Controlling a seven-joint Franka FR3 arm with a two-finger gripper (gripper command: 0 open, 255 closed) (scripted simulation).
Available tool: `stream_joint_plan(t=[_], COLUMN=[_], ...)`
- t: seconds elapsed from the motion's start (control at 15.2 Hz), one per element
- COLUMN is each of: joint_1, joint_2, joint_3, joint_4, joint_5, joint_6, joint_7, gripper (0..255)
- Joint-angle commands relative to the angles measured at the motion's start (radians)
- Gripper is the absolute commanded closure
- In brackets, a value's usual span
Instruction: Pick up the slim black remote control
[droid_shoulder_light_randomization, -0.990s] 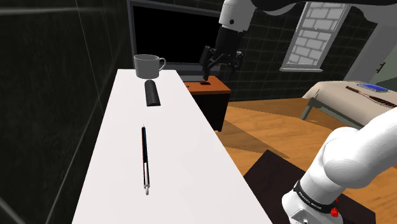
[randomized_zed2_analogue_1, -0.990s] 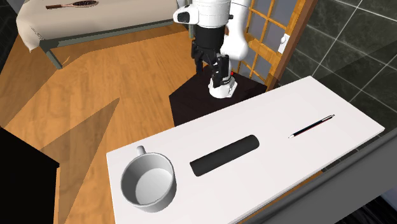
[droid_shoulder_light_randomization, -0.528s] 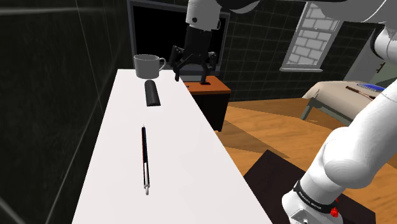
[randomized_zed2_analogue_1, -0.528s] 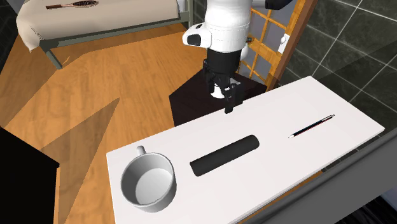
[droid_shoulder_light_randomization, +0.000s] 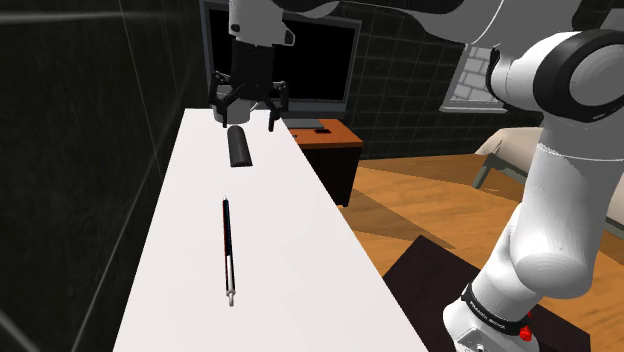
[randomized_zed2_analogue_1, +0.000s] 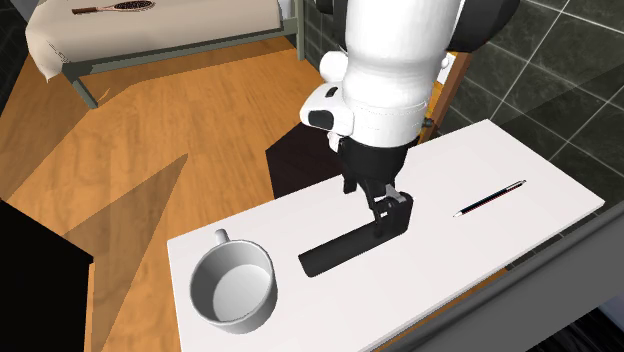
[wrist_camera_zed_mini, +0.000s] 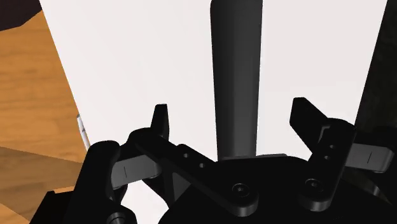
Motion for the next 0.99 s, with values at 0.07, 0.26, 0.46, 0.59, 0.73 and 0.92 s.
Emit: stream_joint_plan(t=[0.07,0.26,0.46,0.59,0.73,0.92], joint_1=[0.032,0.024,0.018,0.017,0.017,0.017], joint_2=[0.071,0.058,0.049,0.047,0.047,0.047], joint_3=[0.003,0.002,0.001,0.001,0.0,0.001], joint_4=[0.072,0.014,-0.04,-0.05,-0.051,-0.05], joint_5=[-0.029,-0.023,-0.019,-0.018,-0.018,-0.018], joint_6=[-0.011,0.036,0.081,0.089,0.09,0.09], joint_7=[0.048,0.045,0.043,0.042,0.041,0.042], gripper=[0,0,0,0,255,255])
